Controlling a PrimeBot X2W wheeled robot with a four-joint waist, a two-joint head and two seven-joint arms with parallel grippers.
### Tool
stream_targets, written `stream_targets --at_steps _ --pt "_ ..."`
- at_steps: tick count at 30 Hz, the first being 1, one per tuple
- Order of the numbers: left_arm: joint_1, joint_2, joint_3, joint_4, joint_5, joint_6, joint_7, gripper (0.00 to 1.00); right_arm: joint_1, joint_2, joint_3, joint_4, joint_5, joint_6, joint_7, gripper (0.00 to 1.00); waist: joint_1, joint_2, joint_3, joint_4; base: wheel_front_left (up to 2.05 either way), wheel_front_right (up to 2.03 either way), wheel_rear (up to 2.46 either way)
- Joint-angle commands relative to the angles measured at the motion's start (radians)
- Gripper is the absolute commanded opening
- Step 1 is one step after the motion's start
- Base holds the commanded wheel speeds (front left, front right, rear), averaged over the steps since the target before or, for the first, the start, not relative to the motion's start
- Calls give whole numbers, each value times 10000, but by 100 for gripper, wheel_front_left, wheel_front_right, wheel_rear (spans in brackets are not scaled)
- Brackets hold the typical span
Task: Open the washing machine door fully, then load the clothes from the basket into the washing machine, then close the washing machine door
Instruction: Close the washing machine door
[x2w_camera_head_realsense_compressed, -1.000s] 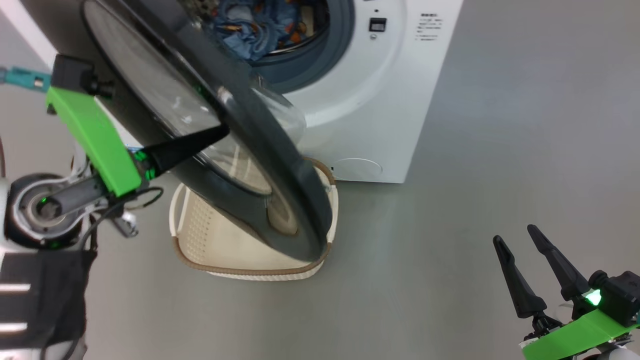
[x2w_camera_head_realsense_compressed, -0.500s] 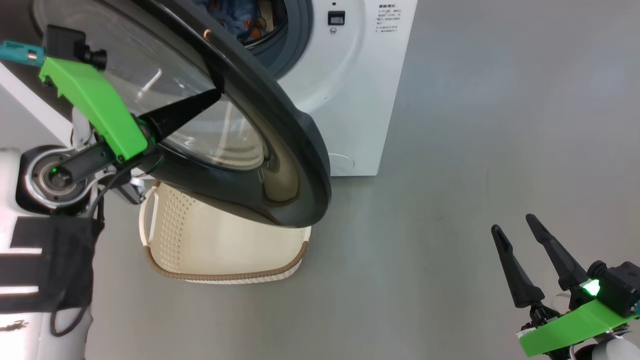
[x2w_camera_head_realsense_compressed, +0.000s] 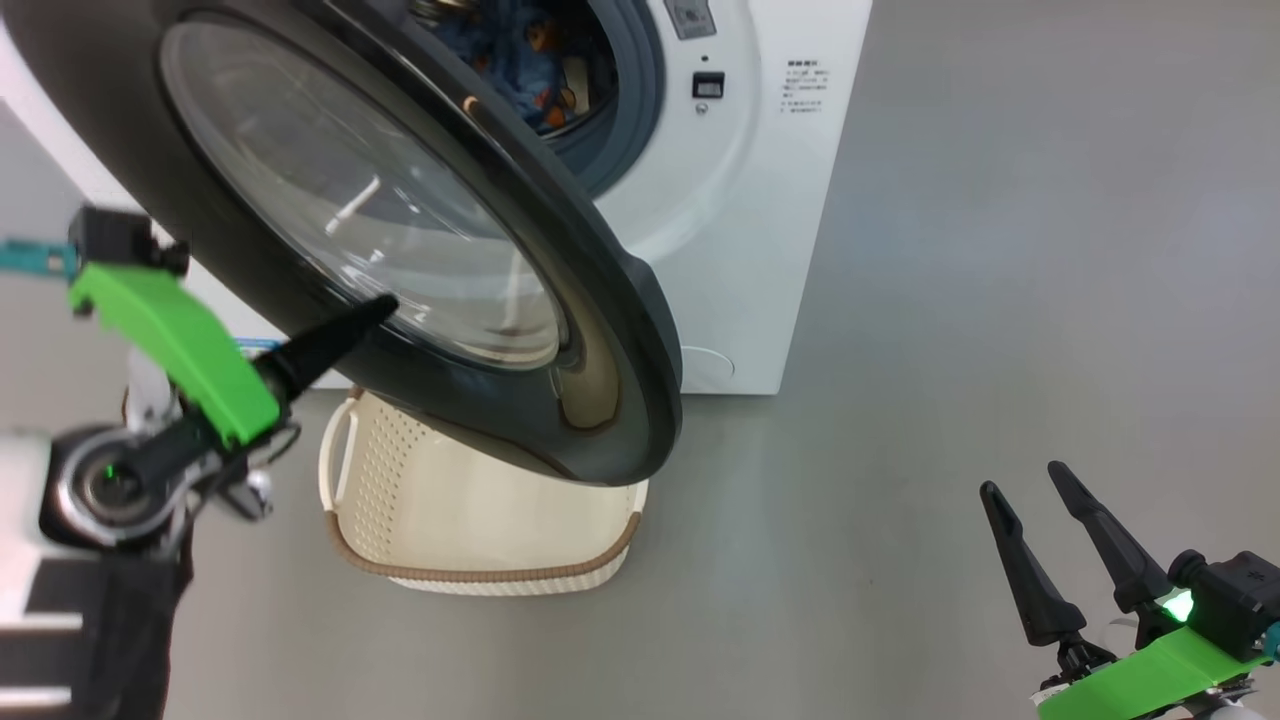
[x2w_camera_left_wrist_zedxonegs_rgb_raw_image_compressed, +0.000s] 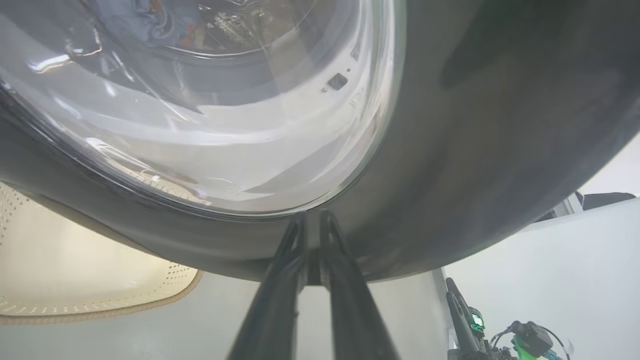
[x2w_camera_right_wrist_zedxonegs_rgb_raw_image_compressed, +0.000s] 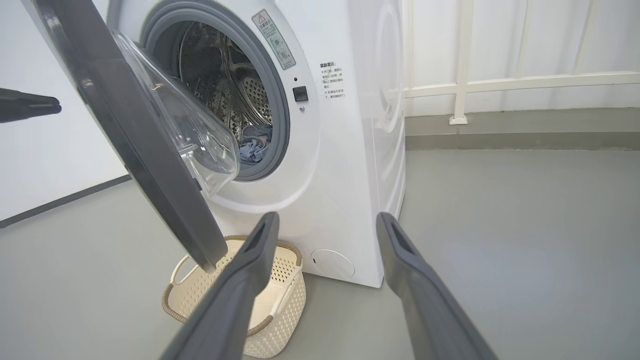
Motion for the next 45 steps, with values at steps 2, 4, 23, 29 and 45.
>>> stream_targets --at_steps 2,4,23,29,45 --pt "223 541 391 -367 43 -54 -317 44 86 -172 192 -224 -46 29 -48 100 0 0 -157 70 0 0 0" --pt "587 611 454 -388 79 -54 -633 64 145 -192 194 -230 -40 29 -48 100 0 0 -209 70 0 0 0" --pt "3112 1633 -721 -36 1402 -55 -4226 100 514 -265 -182 -238 3 29 -48 100 0 0 -396 -18 0 0 0" --pt "4023 1721 -890 385 1645 -55 -6085 100 597 -272 -272 -220 -28 29 -48 100 0 0 -492 -321 0 0 0" --pt "4979 1687 -1542 1666 2852 -55 -10164 100 633 -420 -632 -130 -67 29 -48 100 0 0 -588 -1219 0 0 0"
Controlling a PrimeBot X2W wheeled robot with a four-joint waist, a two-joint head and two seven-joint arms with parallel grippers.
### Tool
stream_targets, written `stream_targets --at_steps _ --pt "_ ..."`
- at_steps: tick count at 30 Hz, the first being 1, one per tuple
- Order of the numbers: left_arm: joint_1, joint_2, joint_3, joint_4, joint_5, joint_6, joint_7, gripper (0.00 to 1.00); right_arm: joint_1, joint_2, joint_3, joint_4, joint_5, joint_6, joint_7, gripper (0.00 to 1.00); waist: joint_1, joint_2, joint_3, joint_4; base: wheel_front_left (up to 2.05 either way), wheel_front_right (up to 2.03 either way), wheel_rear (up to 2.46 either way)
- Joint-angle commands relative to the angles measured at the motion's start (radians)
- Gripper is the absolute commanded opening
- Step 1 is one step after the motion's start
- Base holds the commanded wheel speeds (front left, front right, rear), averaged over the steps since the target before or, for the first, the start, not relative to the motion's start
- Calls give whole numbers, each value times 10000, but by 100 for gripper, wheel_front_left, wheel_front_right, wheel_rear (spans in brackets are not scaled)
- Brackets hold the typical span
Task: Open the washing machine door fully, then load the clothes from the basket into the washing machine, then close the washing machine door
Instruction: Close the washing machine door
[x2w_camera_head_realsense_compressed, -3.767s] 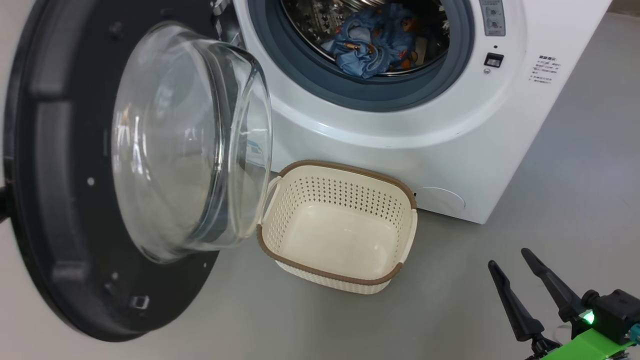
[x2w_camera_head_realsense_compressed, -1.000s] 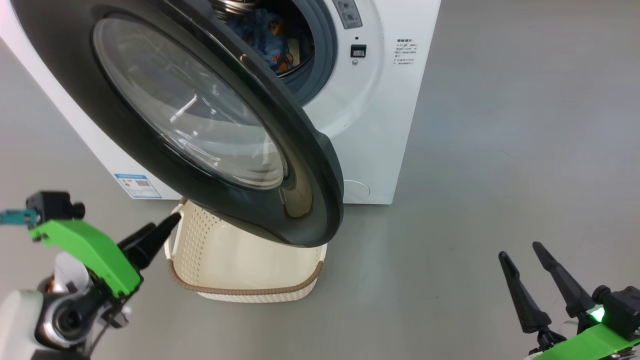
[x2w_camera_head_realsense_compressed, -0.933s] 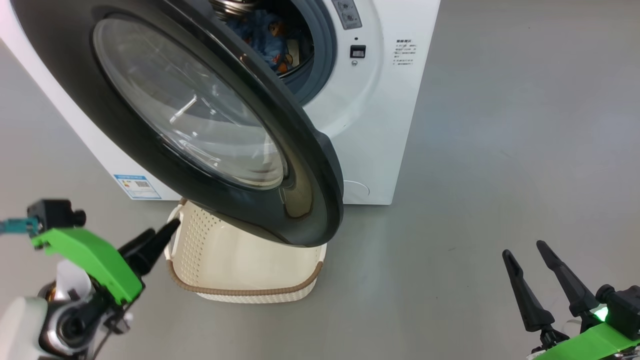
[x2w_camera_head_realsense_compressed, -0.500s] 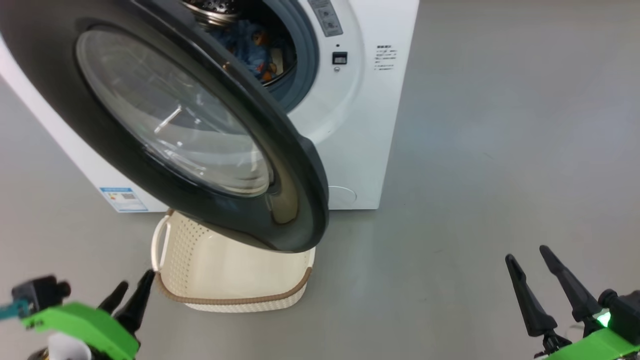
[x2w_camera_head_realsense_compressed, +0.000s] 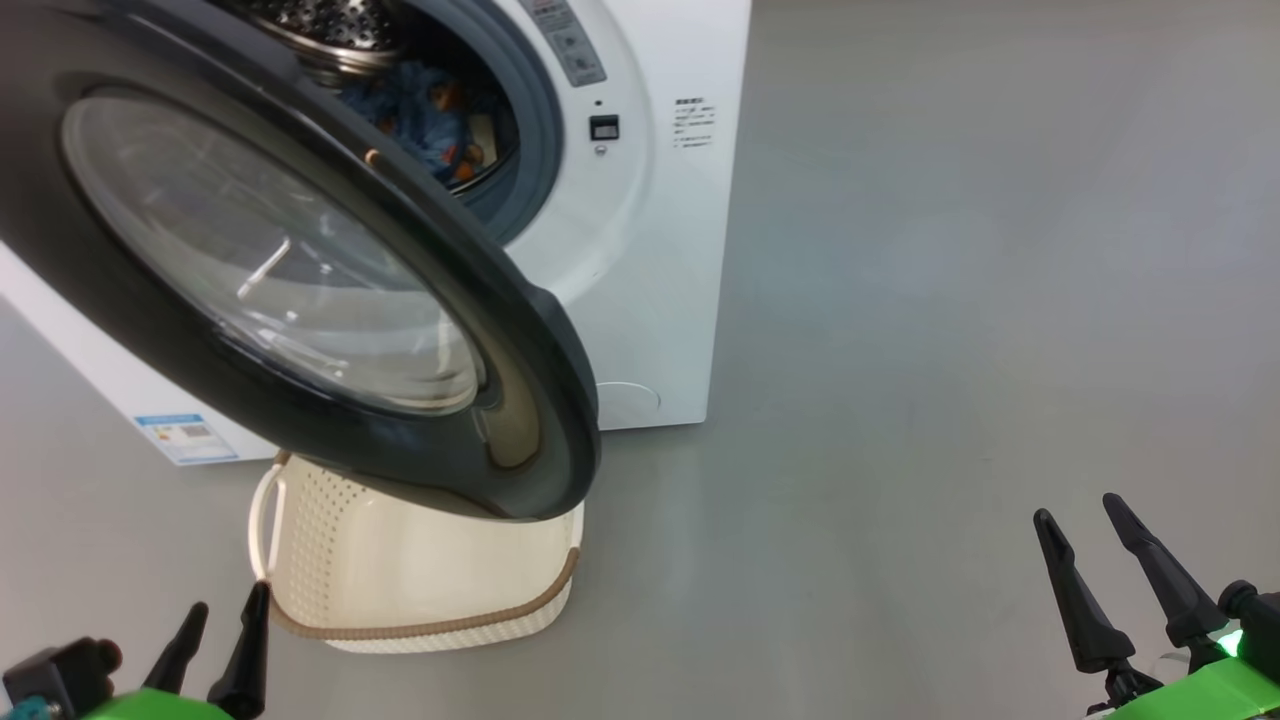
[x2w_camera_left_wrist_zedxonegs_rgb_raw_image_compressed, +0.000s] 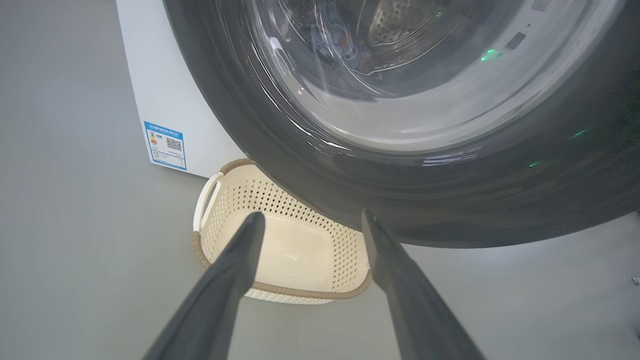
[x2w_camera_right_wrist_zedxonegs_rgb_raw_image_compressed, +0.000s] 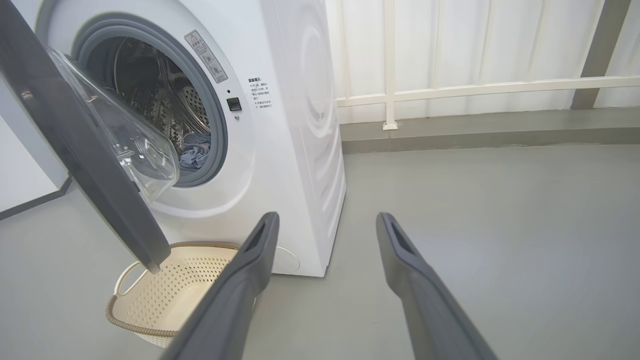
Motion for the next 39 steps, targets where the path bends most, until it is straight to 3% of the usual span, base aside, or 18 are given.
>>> stream_targets --at_steps 1,4,12,21,29,39 --pt "-94 315 401 -116 144 -27 -127 100 -49 -267 84 -193 -62 29 -48 100 0 -1 -51 -104 0 0 0" --pt "25 165 896 -351 916 -27 -183 100 -54 -286 47 -174 -59 29 -48 100 0 -1 -94 -178 0 0 0" --pt "1027 -1203 3003 -1839 3673 -27 -190 100 -91 -268 -8 -153 -66 29 -48 100 0 -1 -152 -315 0 0 0" --pt "1605 -2510 4206 -3268 6103 -27 -192 100 -180 -267 -60 -127 -67 29 -48 100 0 -1 -133 -307 0 0 0" --pt "1876 -3058 4565 -3462 6712 -27 -192 100 -135 -197 17 -45 -81 29 -48 100 0 -1 -211 -298 0 0 0" --pt "1857 -3211 4547 -3447 6830 -27 -192 100 -129 -226 137 -45 -56 29 -48 100 0 -1 -208 -233 0 0 0"
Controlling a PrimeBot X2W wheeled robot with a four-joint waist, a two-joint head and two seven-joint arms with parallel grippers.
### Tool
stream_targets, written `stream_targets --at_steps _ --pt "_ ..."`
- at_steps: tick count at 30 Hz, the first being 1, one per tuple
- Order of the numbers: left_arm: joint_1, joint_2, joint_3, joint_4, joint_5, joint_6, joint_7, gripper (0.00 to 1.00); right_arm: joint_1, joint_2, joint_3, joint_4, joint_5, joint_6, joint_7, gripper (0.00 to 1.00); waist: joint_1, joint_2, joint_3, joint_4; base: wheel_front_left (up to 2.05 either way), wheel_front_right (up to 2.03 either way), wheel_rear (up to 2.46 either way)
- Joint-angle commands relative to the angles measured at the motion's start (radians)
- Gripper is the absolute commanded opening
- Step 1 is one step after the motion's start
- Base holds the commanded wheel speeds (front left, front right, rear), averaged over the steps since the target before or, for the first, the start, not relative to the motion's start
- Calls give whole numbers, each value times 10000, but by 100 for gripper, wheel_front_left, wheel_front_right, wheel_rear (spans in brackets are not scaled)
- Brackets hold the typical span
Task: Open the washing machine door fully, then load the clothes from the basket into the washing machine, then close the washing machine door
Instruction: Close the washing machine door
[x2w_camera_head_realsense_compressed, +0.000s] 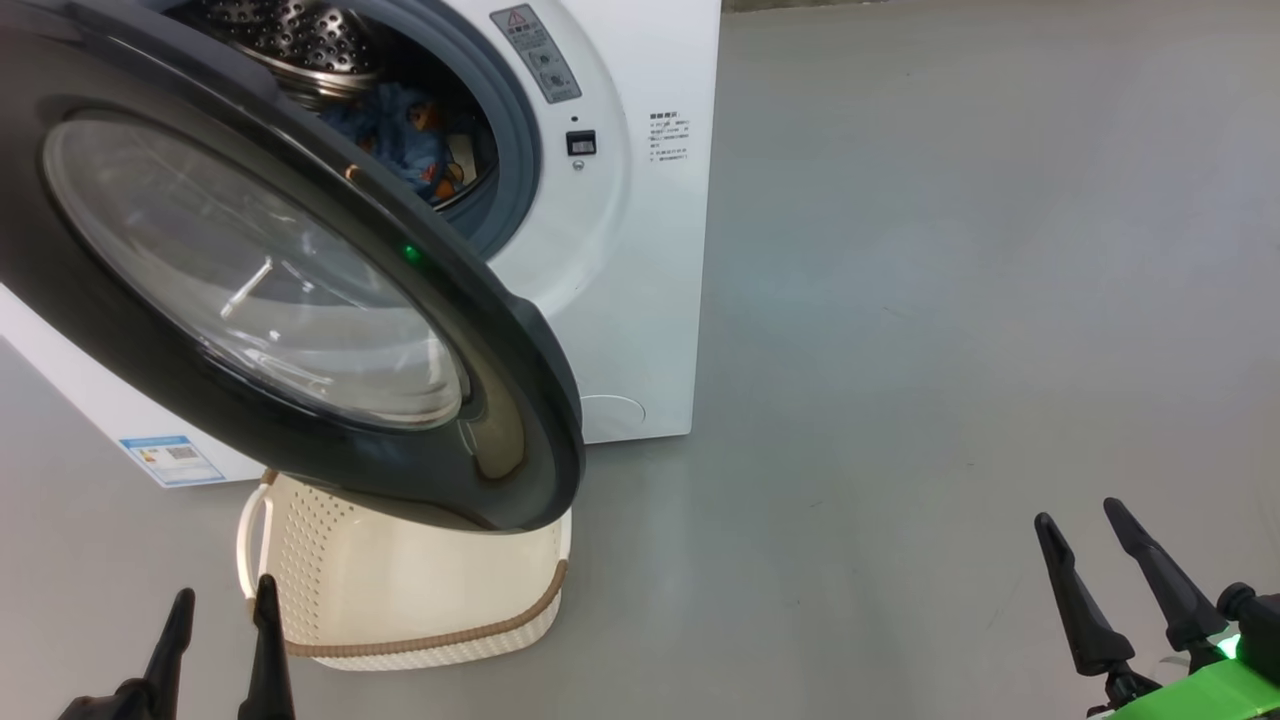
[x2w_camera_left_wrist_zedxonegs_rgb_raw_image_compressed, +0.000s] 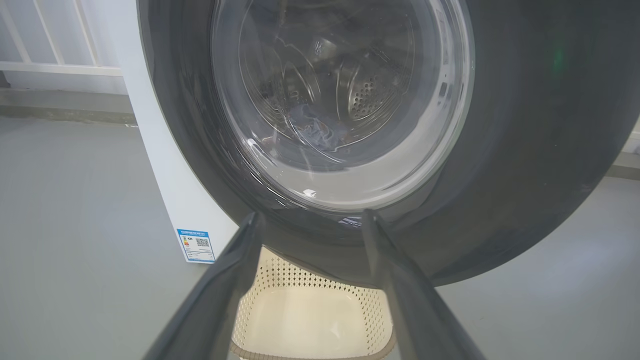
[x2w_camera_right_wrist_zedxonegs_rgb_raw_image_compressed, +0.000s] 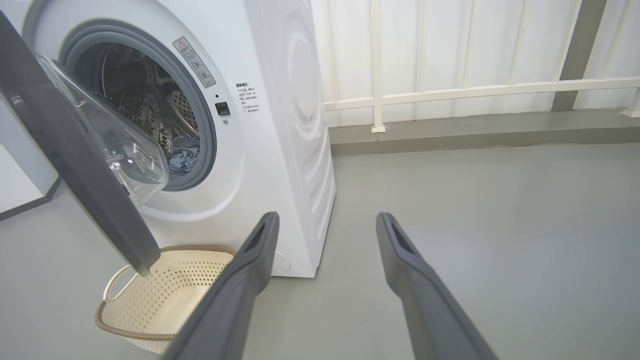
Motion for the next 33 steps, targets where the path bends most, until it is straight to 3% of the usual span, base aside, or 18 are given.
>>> stream_targets --at_steps 1,2,4,5,6,14,23,33 --pt "-127 79 327 -234 114 -25 -66 100 -115 -233 215 -215 -40 29 -48 91 0 -1 -10 38 0 0 0" --pt "-132 74 319 -242 106 -25 -66 100 -117 -223 244 -227 -12 29 -48 53 0 -1 -15 59 0 0 0" --pt "-125 62 284 -260 96 -25 -66 100 -138 -185 274 -252 54 29 -48 11 0 -1 -33 114 0 0 0" --pt "-125 62 284 -260 96 -25 -66 100 -138 -185 274 -252 54 29 -48 11 0 -1 -33 114 0 0 0" --pt "-122 57 257 -264 86 -25 -66 100 -151 -170 318 -257 95 29 -48 0 0 -1 -45 148 0 0 0" --pt "-126 31 53 -196 -180 -25 -66 100 -778 155 874 -297 252 29 -48 0 0 -1 -211 639 0 0 0" --pt "-151 28 -237 -294 -538 -25 -66 100 -2788 662 2017 -410 400 29 -48 0 0 -1 -325 1258 0 0 0" --pt "-161 27 -552 -672 -627 -25 -66 100 -4737 1113 2690 -2275 552 29 -48 0 0 -1 -339 1779 0 0 0"
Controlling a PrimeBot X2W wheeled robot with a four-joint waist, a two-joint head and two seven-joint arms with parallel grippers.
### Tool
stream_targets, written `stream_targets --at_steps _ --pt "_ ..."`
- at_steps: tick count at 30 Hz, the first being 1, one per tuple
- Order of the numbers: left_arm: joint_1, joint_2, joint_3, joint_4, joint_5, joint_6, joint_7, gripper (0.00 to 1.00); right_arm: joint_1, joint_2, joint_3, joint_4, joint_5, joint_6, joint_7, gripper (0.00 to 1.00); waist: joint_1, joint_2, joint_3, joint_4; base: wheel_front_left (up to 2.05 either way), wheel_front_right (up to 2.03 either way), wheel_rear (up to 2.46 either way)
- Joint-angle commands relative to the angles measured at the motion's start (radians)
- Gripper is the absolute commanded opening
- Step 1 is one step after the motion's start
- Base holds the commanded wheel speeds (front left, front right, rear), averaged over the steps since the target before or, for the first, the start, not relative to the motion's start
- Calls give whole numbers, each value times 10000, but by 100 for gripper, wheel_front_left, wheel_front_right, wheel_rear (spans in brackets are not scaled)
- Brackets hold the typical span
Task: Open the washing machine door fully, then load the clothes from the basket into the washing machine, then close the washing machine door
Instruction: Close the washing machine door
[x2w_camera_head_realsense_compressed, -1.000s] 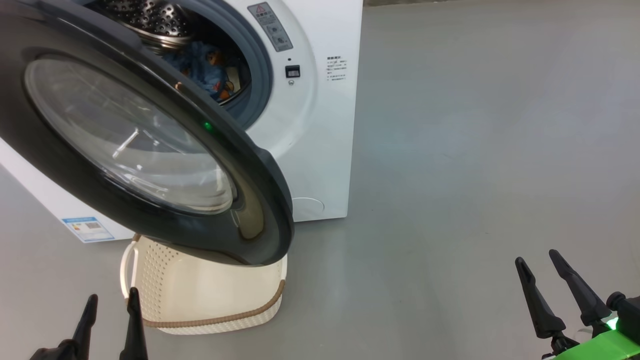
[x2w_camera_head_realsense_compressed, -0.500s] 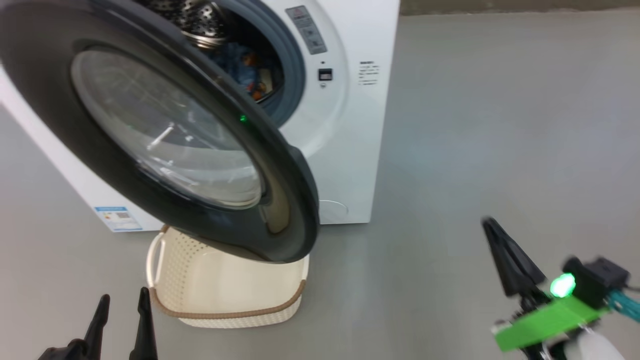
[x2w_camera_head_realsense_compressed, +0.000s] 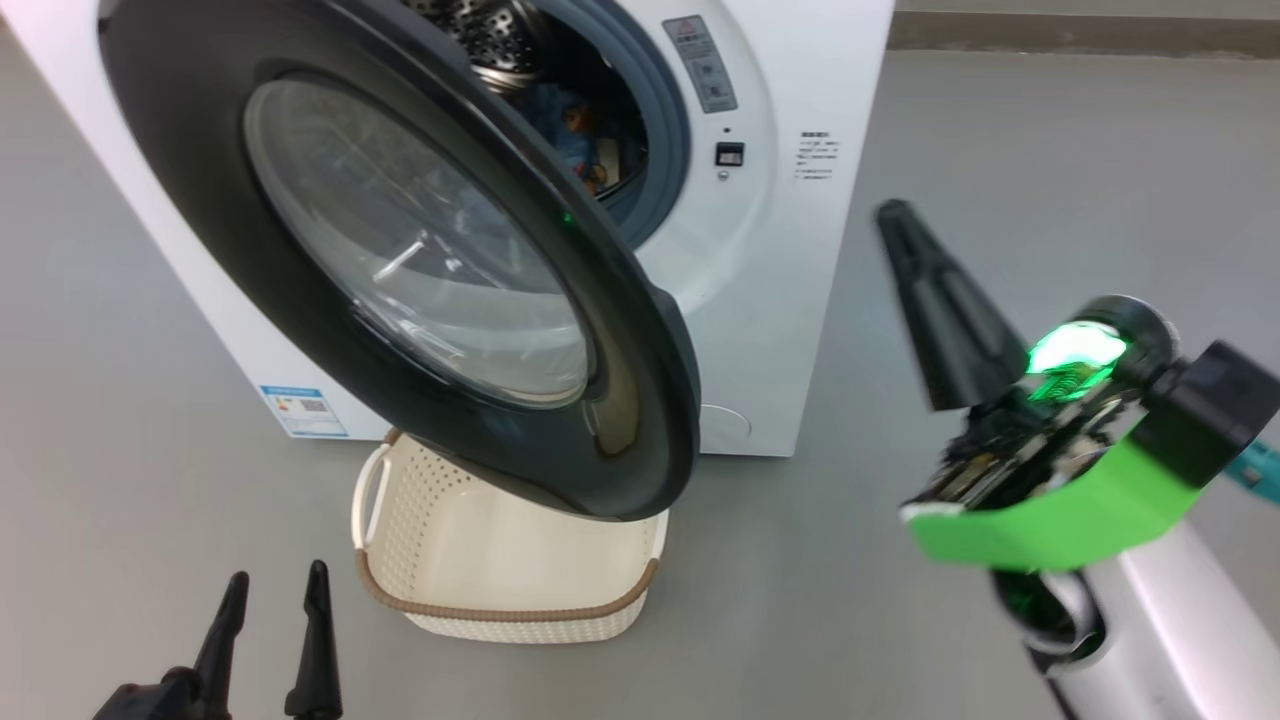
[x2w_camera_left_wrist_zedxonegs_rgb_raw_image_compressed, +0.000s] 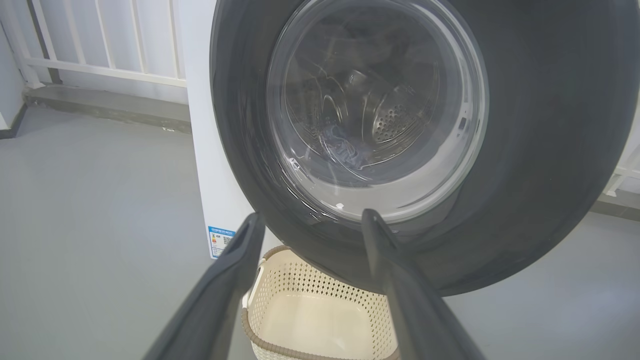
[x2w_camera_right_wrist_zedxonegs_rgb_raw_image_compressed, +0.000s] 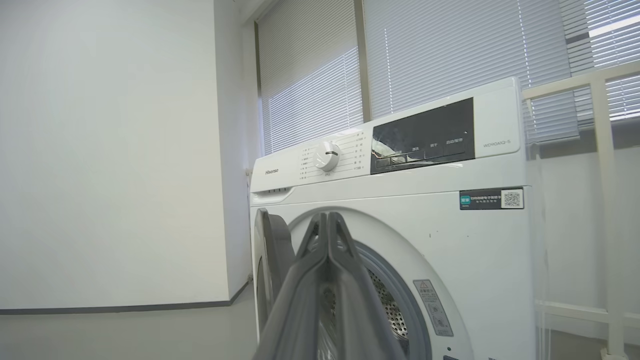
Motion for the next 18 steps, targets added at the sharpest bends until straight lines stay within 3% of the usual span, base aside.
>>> stream_targets --at_steps 1,8,18 --pt "-150 65 248 -334 -86 -25 -66 100 -248 131 467 -528 33 29 -44 0 0 0 -14 131 0 0 0" --pt "-77 65 204 -419 -184 -25 -66 100 -4 75 2035 -902 224 29 -44 0 0 0 33 384 0 0 0" --pt "-221 65 -32 -382 -437 -25 -66 100 548 -168 4404 1669 978 29 -44 0 0 0 401 778 0 0 0"
